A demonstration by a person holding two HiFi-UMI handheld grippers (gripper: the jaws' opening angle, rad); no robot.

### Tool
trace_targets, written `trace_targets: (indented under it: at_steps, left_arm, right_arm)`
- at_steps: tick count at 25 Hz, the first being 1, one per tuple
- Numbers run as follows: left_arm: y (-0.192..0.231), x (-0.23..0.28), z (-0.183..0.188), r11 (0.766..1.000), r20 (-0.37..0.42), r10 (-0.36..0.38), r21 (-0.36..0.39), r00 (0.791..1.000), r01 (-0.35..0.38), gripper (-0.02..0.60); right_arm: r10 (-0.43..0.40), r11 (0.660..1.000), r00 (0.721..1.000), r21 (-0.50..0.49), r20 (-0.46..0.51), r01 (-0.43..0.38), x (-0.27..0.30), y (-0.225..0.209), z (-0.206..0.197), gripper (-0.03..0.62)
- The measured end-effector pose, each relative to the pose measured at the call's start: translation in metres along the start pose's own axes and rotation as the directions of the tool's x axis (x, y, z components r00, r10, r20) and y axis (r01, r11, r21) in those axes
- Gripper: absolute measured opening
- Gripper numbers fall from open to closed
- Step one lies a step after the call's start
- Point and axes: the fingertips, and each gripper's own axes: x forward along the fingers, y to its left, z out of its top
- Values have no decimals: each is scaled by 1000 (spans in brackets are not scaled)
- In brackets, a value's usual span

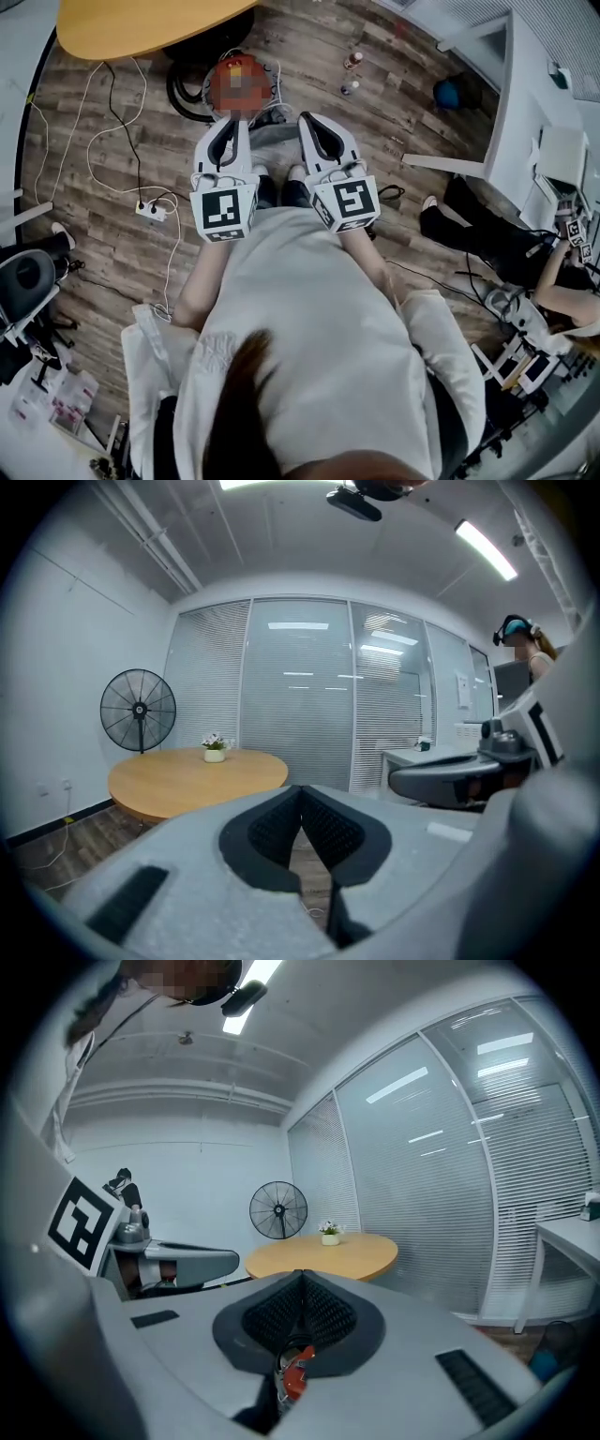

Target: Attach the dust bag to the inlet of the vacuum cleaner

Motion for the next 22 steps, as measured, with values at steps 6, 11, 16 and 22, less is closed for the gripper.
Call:
trace_targets:
  at_steps: [6, 11, 16, 22]
  left_arm:
    - [-6, -4, 7, 999, 34, -34, -5, 999, 34, 17]
    - [-16, -5, 9, 999, 56, -51, -2, 997, 51, 17]
    - [-33, 4, 12, 991, 63, -130, 40, 990, 128, 17]
    - [-53, 9, -2, 953, -20, -289, 89, 957, 289, 17]
  right_arm:
    - [-2, 1000, 1000, -28, 6, 2, -8, 1, 0, 5]
    - [3, 999, 1000, -36, 11, -2, -10, -4, 2, 5]
    - [-6, 999, 1000, -37, 22, 7, -11, -10, 3, 5]
    - [17, 999, 1000, -40, 16, -16, -6, -7, 5, 5]
